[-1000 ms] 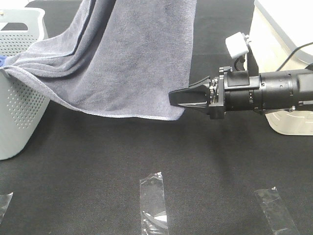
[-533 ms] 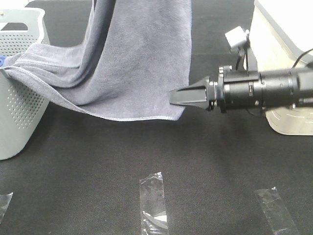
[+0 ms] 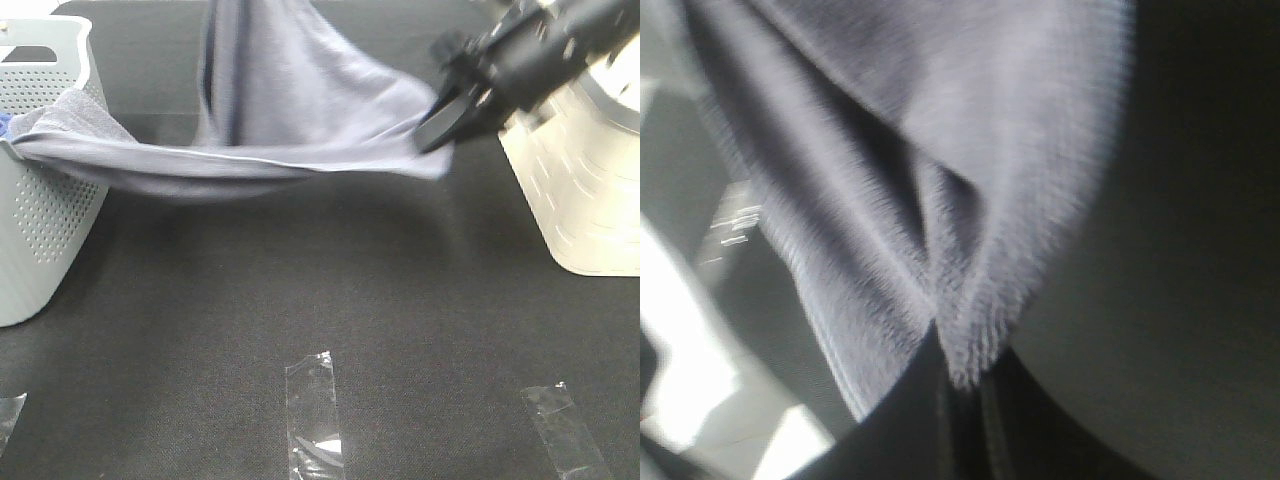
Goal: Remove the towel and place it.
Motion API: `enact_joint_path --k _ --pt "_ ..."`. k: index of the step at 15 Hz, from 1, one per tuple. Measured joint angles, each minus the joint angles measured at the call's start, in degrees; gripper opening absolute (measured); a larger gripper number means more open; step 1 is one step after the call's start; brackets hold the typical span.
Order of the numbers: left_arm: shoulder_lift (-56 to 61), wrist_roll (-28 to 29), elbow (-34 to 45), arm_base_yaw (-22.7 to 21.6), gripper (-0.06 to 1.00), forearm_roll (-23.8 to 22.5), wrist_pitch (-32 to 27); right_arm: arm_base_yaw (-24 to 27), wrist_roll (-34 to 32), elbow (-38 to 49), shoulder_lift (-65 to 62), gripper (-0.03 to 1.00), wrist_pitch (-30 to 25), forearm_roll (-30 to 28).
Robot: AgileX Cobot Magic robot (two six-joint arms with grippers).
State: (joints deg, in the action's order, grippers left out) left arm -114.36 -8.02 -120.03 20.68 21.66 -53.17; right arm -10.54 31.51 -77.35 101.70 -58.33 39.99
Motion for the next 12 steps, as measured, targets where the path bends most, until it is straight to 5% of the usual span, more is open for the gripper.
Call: enact_joint_path --k 1,4,5,6,12 --pt "0.0 0.0 0.0 0.0 0.00 0.0 0.0 0.0 0.0 0.0 0.0 0.00 0.0 0.0" --pt "-4.4 0.2 0.0 0.0 0.00 0.8 17.1 0.0 -19.8 -14.3 0.0 0.00 -0.2 -22.1" --pt "-4.8 0.2 0.0 0.0 0.00 2.2 28.7 0.0 -24.4 -21.7 0.2 0.00 0.3 -30.3" --pt "-4.8 0.2 0.0 0.0 0.00 2.2 28.7 0.0 -24.4 -21.7 0.2 0.00 0.3 -30.3" --pt "0.1 -0.6 -0.6 0.0 0.00 2.3 55.3 0.0 -24.3 -40.0 0.2 0.00 11.6 -35.4"
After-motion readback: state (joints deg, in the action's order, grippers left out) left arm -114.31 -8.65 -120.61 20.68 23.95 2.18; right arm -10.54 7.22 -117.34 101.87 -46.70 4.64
